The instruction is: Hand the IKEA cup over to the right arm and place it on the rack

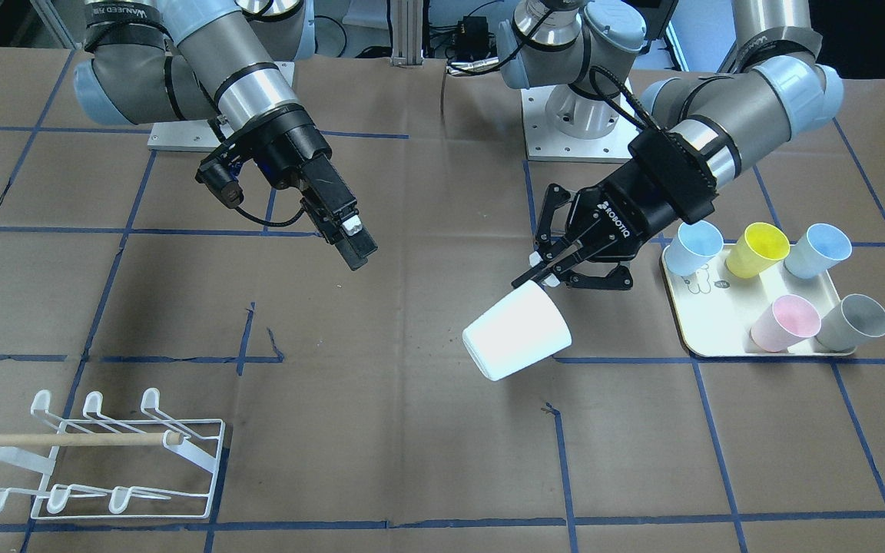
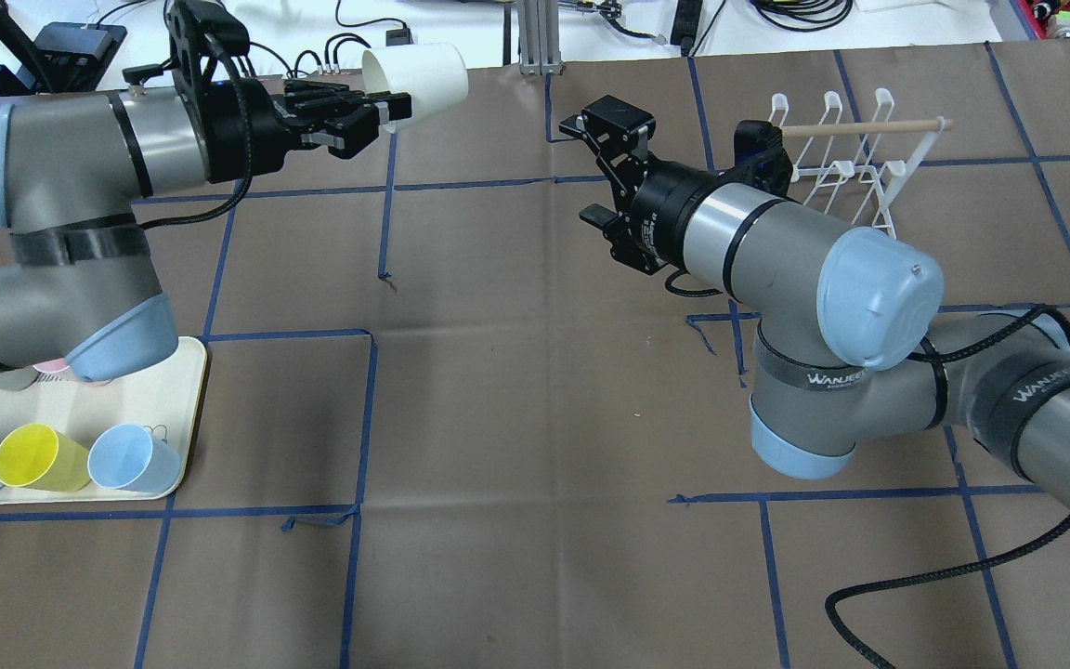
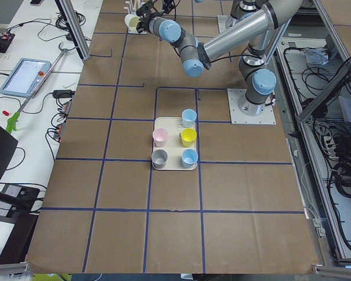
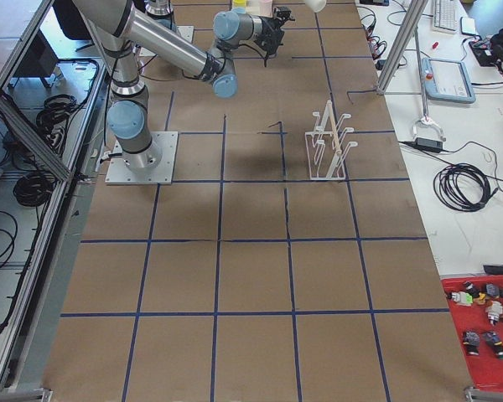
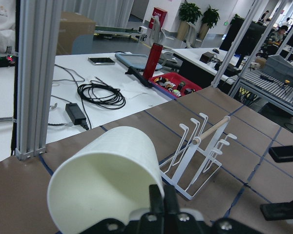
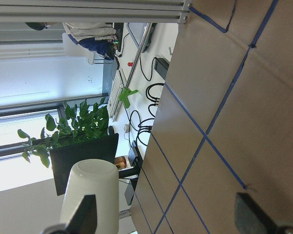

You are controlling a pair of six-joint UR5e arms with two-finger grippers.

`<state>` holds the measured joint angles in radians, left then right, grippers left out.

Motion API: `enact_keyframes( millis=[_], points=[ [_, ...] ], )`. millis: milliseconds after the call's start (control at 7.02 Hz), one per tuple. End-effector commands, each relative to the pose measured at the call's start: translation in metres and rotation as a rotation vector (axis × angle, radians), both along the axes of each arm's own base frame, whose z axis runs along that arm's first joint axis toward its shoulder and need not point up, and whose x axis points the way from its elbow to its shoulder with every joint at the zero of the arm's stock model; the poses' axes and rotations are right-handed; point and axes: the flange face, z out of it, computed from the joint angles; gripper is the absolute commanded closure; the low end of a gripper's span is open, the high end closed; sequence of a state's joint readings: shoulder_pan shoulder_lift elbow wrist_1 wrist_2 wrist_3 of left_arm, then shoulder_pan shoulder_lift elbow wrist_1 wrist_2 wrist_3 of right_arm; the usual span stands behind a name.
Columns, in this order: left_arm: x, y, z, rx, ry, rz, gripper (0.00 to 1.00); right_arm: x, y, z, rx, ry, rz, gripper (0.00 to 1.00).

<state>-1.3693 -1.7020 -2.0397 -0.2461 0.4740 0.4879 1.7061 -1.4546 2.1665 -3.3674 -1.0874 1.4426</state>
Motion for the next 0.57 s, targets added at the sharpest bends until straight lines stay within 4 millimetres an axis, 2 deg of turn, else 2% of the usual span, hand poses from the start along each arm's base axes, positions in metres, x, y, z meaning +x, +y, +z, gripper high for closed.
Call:
enact_keyframes(
  millis=[0, 142, 427],
  points=[
    [-0.023, 0.031, -0.028, -0.06, 0.01, -0.054, 0.95, -0.002, 0.0, 0.003, 0.036, -0.057, -0.06, 0.0],
    [-0.04, 0.041, -0.032, -0.069, 0.003, -0.079, 0.95, 0.003, 0.003, 0.003, 0.055, -0.072, -0.063, 0.0],
    [-0.045, 0.045, -0.033, -0.079, 0.007, -0.099, 0.95, 0.013, 0.008, 0.002, 0.048, -0.046, -0.08, 0.0]
  ],
)
